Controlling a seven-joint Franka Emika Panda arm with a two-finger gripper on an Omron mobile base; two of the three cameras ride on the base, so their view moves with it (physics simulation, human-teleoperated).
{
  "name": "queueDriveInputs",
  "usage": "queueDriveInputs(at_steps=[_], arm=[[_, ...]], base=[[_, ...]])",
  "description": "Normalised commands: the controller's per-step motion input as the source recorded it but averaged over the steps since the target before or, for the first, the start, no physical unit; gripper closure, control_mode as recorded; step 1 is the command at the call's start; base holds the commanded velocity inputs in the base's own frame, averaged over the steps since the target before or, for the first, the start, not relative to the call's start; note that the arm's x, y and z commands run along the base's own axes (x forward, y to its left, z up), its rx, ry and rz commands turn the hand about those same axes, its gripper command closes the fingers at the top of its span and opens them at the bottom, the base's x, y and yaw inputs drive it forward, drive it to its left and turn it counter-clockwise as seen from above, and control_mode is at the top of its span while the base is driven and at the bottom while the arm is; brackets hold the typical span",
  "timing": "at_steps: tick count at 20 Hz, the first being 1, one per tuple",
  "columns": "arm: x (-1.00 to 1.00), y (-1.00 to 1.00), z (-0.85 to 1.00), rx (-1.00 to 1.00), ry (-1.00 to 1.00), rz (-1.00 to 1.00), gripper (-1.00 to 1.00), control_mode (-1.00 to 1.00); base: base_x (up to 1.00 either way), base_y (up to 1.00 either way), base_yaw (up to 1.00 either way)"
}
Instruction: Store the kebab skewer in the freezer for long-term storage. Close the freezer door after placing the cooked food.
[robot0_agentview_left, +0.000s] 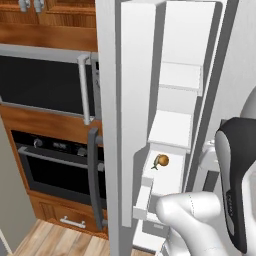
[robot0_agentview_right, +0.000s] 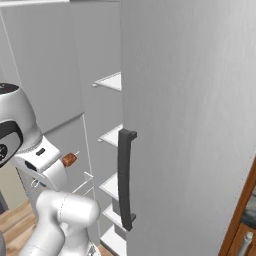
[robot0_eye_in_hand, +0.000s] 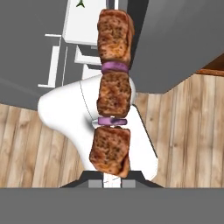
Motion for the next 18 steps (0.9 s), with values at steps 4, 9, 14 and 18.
queueDriveInputs(at_steps=[4,9,14,18], arm=[[0.00,0.00,0.00,0.00,0.00,0.00,1.00,1.00],[0.00,0.00,0.00,0.00,0.00,0.00,1.00,1.00],[0.00,0.00,0.00,0.00,0.00,0.00,1.00,1.00],[0.00,0.00,0.00,0.00,0.00,0.00,1.00,1.00]], base=[[0.21,0.05,0.00],[0.15,0.23,0.00],[0.22,0.25,0.00],[0.14,0.17,0.00]])
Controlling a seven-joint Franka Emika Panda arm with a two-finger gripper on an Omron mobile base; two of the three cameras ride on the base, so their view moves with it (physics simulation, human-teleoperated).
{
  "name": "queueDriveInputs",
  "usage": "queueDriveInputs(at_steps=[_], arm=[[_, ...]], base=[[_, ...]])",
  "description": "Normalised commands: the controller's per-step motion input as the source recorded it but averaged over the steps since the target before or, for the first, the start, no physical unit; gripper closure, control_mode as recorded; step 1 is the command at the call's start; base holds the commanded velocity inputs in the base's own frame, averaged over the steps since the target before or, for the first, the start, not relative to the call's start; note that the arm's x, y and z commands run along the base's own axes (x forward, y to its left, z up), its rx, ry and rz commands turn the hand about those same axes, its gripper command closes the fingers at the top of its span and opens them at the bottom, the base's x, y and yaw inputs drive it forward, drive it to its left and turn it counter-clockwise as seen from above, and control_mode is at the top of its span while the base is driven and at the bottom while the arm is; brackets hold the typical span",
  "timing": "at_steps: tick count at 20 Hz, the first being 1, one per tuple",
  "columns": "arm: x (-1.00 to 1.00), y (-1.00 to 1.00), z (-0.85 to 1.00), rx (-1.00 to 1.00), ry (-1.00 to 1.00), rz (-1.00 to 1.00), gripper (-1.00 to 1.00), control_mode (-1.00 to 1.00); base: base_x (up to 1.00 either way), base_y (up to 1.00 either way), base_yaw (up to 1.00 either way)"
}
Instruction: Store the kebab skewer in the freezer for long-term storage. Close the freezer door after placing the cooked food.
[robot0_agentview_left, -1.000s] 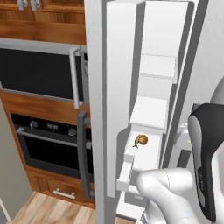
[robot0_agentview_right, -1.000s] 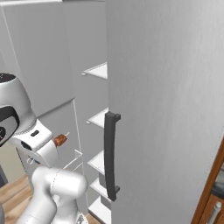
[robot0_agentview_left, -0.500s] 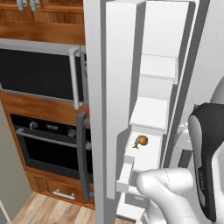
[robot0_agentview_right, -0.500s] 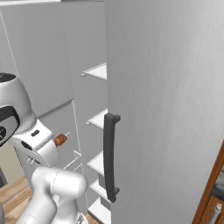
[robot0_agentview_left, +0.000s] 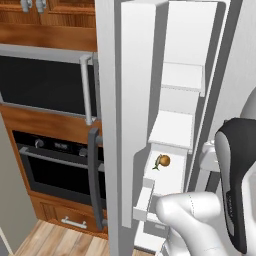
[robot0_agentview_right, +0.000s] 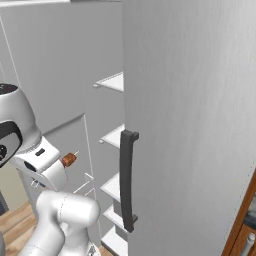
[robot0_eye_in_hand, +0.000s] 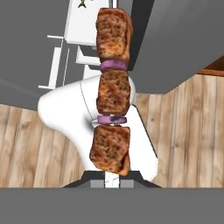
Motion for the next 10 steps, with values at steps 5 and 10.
queueDriveInputs(at_steps=[5,10], arm=[[0.00,0.00,0.00,0.00,0.00,0.00,1.00,1.00],[0.00,0.00,0.00,0.00,0.00,0.00,1.00,1.00]], base=[[0.00,0.00,0.00],[0.00,0.00,0.00]])
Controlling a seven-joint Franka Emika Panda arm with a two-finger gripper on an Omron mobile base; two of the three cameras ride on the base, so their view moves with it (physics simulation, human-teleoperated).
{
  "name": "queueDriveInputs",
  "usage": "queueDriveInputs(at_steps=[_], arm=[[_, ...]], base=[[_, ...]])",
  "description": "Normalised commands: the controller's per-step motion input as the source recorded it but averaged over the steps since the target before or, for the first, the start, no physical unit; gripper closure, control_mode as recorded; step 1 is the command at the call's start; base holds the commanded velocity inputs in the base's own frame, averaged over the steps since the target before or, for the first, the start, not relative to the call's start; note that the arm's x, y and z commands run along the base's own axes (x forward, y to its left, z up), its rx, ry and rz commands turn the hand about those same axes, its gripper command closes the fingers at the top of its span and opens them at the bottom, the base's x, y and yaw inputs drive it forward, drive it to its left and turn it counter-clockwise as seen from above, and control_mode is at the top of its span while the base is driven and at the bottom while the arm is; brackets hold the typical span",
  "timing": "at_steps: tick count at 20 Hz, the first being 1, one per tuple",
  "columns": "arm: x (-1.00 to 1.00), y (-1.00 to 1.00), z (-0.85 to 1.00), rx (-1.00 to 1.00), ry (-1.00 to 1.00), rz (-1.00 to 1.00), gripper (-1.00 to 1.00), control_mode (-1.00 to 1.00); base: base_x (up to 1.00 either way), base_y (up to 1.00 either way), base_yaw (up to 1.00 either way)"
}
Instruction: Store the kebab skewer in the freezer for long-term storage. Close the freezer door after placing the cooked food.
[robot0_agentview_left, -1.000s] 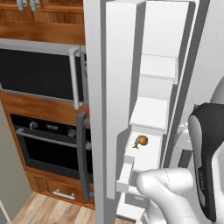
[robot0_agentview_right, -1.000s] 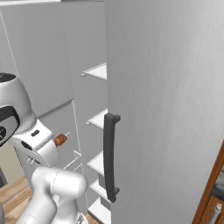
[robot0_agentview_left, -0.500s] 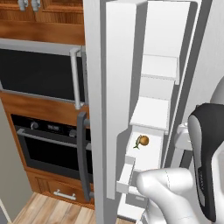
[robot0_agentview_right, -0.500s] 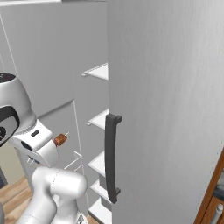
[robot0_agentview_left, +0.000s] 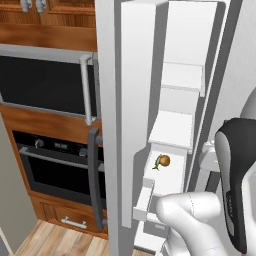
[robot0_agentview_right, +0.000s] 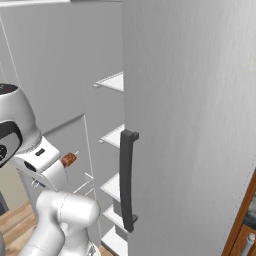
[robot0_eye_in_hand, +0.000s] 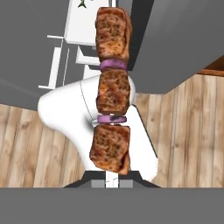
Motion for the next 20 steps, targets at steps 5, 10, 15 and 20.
queueDriveInputs(at_steps=[5,10,15,20], arm=[[0.02,0.00,-0.15,0.00,-0.07,-0.03,1.00,-1.00],[0.23,0.00,-0.24,0.00,-0.19,-0.06,1.00,-1.00],[0.53,0.11,-0.08,0.00,-0.08,-0.04,1.00,-1.00],[0.52,0.07,-0.11,0.00,-0.01,-0.03,1.00,-1.00]], base=[[0.00,0.00,0.00],[0.00,0.00,0.00],[0.00,0.00,0.00],[0.00,0.00,0.00]])
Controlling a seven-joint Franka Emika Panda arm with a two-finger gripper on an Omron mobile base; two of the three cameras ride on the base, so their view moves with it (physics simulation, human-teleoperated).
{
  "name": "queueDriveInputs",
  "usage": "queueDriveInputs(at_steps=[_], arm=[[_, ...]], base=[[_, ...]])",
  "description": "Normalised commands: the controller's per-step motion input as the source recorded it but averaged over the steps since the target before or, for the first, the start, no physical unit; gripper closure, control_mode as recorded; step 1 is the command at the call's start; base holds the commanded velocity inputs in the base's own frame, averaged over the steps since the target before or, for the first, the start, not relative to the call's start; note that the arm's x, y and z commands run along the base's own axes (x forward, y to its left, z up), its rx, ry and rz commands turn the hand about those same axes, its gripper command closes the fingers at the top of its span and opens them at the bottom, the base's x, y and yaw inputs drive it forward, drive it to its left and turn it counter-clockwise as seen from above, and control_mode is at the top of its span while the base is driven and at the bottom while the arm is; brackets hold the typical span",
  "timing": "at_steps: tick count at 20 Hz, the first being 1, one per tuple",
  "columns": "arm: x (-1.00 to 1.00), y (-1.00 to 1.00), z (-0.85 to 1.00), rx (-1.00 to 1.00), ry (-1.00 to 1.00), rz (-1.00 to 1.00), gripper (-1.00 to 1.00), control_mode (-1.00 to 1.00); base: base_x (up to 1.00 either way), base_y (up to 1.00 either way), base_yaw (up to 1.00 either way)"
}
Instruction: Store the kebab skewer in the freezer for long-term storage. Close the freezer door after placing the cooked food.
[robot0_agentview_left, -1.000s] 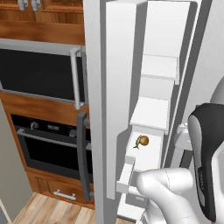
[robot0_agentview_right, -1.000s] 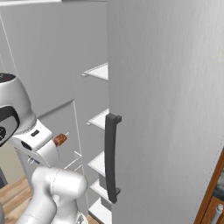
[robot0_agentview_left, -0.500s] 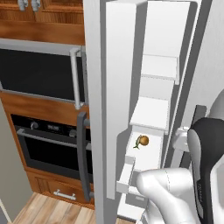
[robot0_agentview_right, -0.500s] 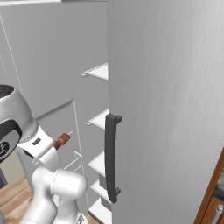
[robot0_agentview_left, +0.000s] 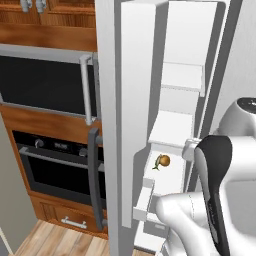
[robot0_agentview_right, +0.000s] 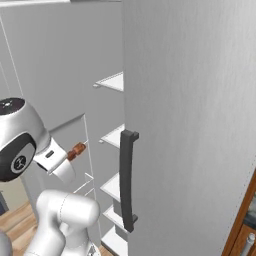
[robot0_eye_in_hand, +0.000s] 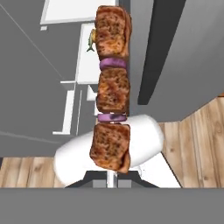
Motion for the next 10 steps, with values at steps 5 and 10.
queueDriveInputs(at_steps=[5,10], arm=[[0.42,0.00,-0.31,0.00,-0.03,0.00,1.00,-1.00],[0.40,0.00,-0.40,0.00,-0.05,0.00,1.00,-1.00]], base=[[0.00,0.00,0.00],[0.00,0.00,0.00]])
